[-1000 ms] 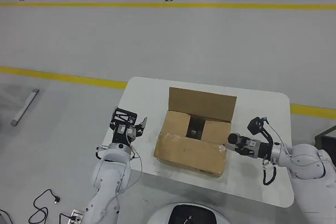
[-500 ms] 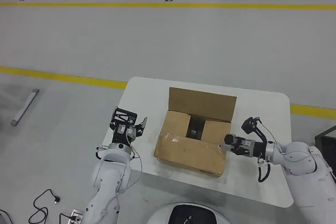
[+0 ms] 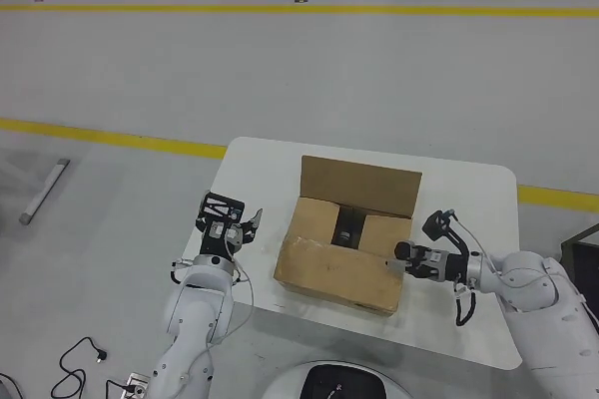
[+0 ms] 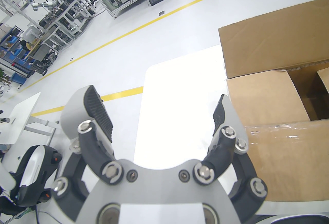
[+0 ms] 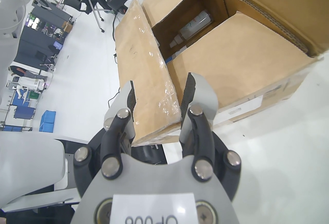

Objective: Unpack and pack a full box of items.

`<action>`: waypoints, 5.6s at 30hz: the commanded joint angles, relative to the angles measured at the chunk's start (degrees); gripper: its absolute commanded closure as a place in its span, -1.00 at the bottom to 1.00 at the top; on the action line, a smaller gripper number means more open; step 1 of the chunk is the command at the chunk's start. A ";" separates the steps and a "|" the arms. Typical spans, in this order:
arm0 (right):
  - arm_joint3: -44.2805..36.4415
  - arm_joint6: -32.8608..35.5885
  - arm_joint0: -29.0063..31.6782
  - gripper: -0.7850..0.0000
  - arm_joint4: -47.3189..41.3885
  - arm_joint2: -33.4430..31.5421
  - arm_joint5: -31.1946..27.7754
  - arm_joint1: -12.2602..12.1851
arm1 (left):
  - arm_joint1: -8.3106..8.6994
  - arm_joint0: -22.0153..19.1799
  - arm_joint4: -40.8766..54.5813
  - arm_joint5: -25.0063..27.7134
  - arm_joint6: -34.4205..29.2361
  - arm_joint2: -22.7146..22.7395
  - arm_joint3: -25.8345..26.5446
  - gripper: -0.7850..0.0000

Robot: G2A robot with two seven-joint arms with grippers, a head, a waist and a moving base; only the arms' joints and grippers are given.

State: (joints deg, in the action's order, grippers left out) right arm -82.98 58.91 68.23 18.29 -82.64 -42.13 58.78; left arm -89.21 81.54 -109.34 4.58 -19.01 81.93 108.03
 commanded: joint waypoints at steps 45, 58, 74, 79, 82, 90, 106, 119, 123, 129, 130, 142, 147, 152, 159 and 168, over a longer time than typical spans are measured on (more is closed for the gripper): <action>-17.39 -8.38 11.66 0.07 1.01 1.33 -11.63 -7.71 | 0.00 0.00 0.00 0.00 0.00 0.00 0.00 -1.00; -15.75 -12.29 9.96 1.00 7.08 3.96 -13.18 -8.81 | 0.00 0.00 0.00 0.00 0.00 0.00 0.00 -1.00; -16.42 -17.20 9.92 -0.93 7.80 6.28 -15.87 -9.79 | 0.00 0.00 0.00 0.00 0.00 0.00 0.00 -1.00; -13.95 -19.18 9.88 -0.83 -0.44 5.96 -15.87 -10.72 | 0.00 0.00 0.00 0.00 0.00 0.00 0.00 -1.00; -11.56 -19.48 9.51 -0.51 -6.56 5.68 -15.87 -11.30 | 0.00 0.00 0.00 0.00 0.00 0.00 0.00 -1.00; -3.82 -19.13 7.23 1.00 -24.45 7.46 -15.87 -11.82 | 0.00 0.00 0.00 0.00 0.00 0.00 0.00 -1.00; 4.77 -18.80 -2.24 1.00 -11.80 11.80 1.13 -10.62 | 0.00 0.00 0.00 0.00 0.00 0.00 0.00 -1.00; 5.64 -17.03 -5.97 1.00 -7.72 17.23 1.41 -9.17 | 0.00 0.00 0.00 0.00 0.00 0.00 0.00 -1.00; 5.89 -15.08 -6.39 1.00 -9.72 17.95 -0.25 -9.04 | 0.00 0.00 0.00 0.00 0.00 0.00 0.00 -1.00; 4.87 -10.02 -6.21 1.00 -12.30 18.28 -3.50 -9.39 | 0.00 0.00 0.00 0.00 0.00 0.00 0.00 -1.00; 4.52 -9.67 -6.03 1.00 -12.97 18.17 -3.94 -9.46 | 0.00 0.00 0.00 0.00 0.00 0.00 0.00 -1.00; -1.02 -7.38 -2.84 1.00 -17.66 15.66 -6.27 -10.63 | 0.00 0.00 0.00 0.00 0.00 0.00 0.00 -1.00; -3.61 -6.83 -1.62 1.00 -17.51 15.30 -6.37 -10.95 | 0.00 0.00 0.00 0.00 0.00 0.00 0.00 -1.00; -5.29 -6.82 -0.98 1.00 -17.52 15.63 -6.75 -11.05 | 0.00 0.00 0.00 0.00 0.00 0.00 0.00 -1.00; -6.94 -9.50 -0.19 1.00 -13.73 16.00 -8.52 -10.95 | 0.00 0.00 0.00 0.00 0.00 0.00 0.00 -1.00; -7.84 -11.12 0.16 1.00 -12.19 16.76 -9.92 -10.89 | 0.13 0.03 0.49 0.62 0.15 0.25 -0.12 -1.00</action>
State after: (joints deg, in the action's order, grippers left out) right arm -90.83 47.89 68.37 6.01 -65.95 -51.78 47.89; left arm -89.17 81.59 -109.17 4.71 -18.85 82.03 107.97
